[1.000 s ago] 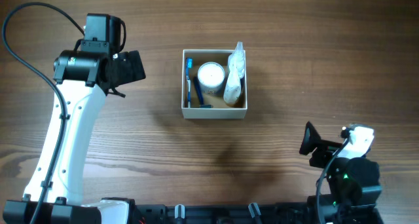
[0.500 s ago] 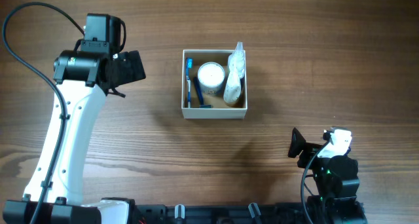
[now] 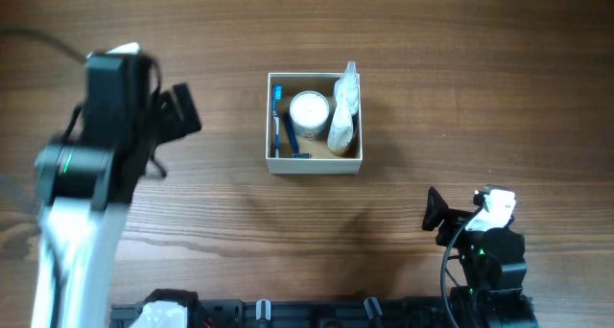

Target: Pack container

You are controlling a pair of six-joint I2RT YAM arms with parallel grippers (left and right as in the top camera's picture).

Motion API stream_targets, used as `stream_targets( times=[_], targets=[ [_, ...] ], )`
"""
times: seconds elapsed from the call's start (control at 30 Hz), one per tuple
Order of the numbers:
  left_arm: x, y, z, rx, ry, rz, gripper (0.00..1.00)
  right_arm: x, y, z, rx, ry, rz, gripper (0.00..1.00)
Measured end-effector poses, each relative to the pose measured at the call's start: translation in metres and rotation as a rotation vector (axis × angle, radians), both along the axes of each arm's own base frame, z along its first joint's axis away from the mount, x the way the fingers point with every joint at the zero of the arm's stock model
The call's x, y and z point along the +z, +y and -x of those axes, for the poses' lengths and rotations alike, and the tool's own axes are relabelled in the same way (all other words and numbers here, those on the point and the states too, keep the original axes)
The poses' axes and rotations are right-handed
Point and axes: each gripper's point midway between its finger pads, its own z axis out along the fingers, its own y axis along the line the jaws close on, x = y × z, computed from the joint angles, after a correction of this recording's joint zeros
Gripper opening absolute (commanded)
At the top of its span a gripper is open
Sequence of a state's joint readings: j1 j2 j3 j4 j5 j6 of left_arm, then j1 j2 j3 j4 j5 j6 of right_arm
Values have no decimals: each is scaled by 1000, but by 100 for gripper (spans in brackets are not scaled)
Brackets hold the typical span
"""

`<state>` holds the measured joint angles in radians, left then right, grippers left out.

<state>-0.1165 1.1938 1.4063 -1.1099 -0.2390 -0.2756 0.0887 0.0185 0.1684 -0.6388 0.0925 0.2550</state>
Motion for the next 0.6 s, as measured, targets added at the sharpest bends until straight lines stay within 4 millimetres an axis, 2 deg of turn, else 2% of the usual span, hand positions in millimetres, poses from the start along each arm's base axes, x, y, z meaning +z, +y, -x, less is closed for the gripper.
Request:
stream_targets(
  times=[0.07,0.13,0.17,0.23,0.27,0.33,0.43,0.6],
  targets=[
    [31,3,29,-1,-155,18,100,0,1,0,3,-2,-2,100],
    [45,4,33,-1,-303,35,100,1,1,0,3,-4,-2,100],
    [38,4,38,-1,-372,43,100,1,1,0,3,-5,-2,100],
    [21,3,40,-6,-439,55,100,1,1,-1,5,-7,-3,100],
    [-15,1,46,-20,-423,66,100,1,1,0,6,-6,-4,100],
    [-59,-3,55,-45,-410,85,100,1,1,-1,6,-8,-4,100],
    [-106,-2,73,-39,-406,117,100,1,1,0,6,-8,-4,100],
    [-138,4,86,-11,-466,132,100,1,1,-1,6,-8,-4,100]
  ],
)
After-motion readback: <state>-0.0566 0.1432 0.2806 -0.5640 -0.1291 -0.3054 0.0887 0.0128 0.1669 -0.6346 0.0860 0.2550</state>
